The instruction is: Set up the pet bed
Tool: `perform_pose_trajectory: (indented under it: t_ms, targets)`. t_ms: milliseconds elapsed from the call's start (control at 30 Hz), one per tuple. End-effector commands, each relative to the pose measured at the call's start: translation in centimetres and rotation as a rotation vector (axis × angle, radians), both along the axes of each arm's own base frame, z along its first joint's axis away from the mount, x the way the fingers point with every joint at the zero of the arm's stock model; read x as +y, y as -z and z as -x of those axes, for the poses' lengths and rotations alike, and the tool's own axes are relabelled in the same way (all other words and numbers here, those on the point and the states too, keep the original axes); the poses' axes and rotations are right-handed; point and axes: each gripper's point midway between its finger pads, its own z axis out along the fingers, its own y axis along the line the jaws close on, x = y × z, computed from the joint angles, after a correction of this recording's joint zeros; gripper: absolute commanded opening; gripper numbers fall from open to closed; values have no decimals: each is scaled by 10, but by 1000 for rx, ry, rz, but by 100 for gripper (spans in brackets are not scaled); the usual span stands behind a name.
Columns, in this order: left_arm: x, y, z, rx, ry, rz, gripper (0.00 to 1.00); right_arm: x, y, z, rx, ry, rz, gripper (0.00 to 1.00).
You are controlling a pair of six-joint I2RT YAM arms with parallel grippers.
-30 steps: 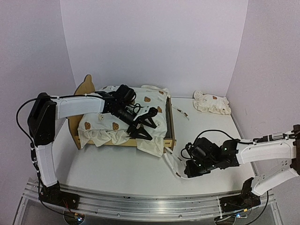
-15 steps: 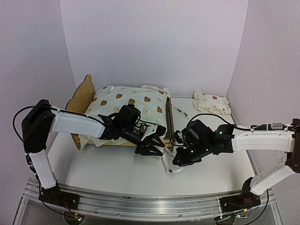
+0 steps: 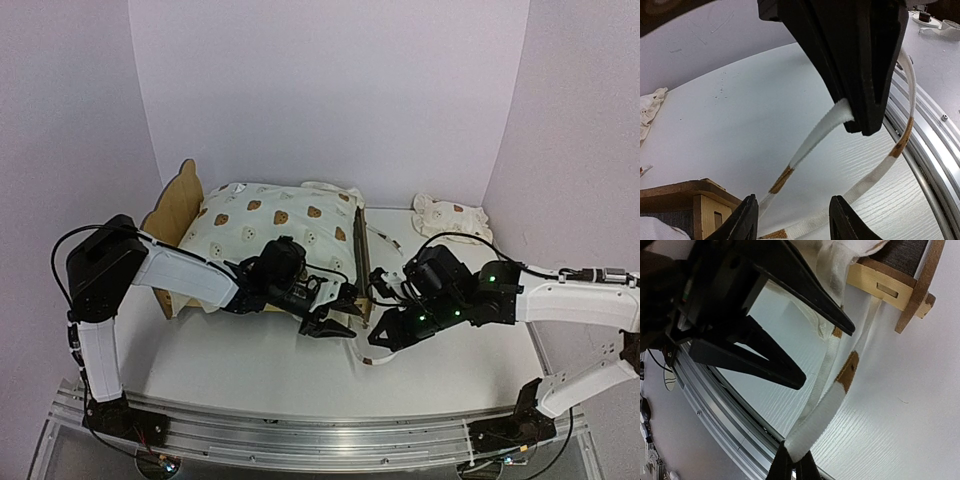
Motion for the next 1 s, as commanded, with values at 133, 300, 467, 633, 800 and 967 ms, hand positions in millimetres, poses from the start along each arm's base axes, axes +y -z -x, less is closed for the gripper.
perform_pose_trajectory:
  t_ms: [133,300,467,633,800,967]
  targets:
    - [-22,-21,5,-53,69,95,46,12,-17,0,-43,-85,-50,0]
    - [-29,-23,6,-65,67,114,44,15,-19,-1,-33,-100,-70,0]
    - [-31,-25,9,-73,76,125,26,12,-21,-5,-37,-86,-75,0]
    - [-29,-31,14,-2,77,132,0,2,-10,-18,-20,5,-34,9]
    - [-13,-20,2,0,14,80,0,-48,27,-24,58,194,127,50]
    - [8,-8,13,-71,66,29,0,-78,52,-16,129,267,181,66]
